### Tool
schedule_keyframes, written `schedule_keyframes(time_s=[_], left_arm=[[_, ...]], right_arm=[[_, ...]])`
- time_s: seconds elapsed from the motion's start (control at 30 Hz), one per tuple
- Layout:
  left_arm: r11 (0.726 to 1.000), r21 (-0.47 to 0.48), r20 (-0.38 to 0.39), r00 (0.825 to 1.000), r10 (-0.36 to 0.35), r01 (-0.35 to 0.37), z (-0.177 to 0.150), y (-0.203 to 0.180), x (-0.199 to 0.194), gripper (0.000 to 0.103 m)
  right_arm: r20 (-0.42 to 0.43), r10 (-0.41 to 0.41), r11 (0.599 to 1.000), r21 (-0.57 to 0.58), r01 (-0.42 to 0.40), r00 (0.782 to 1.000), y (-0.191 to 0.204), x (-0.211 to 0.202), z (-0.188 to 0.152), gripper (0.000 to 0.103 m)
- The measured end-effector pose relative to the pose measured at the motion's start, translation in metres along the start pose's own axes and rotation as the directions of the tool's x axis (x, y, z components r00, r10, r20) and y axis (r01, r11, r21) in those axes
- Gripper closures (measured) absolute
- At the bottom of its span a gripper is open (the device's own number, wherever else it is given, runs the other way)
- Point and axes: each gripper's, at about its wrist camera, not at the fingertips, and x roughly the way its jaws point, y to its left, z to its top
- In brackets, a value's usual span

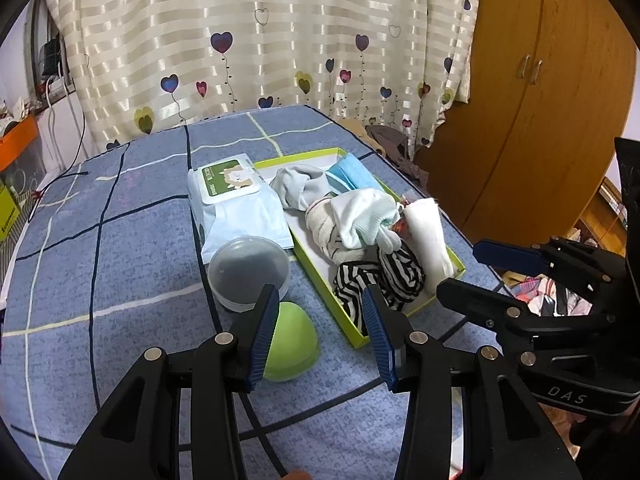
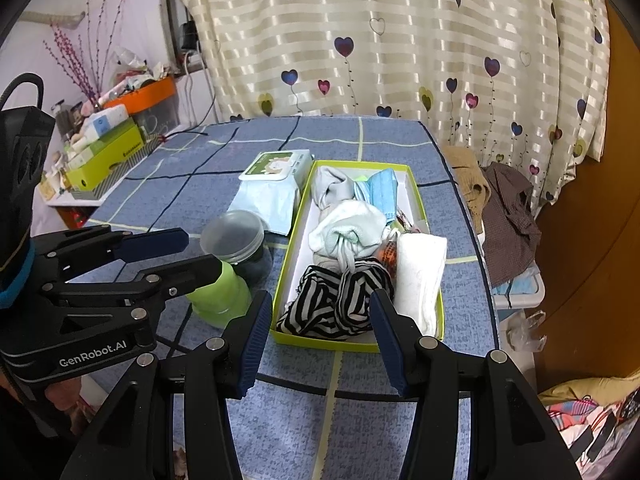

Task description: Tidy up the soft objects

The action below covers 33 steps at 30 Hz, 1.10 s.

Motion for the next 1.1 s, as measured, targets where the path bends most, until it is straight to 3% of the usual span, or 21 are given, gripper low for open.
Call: schedule_keyframes(time_s=[1.1], left_arm=[[1.000, 0.002, -0.019, 1.000, 0.004, -0.004, -0.0001, 0.0016, 0.0059, 0.058]], right_arm=[[-0.006, 0.003, 1.000, 0.000, -0.003, 1.000, -0.0017, 0.0052, -0.0013, 0.053]])
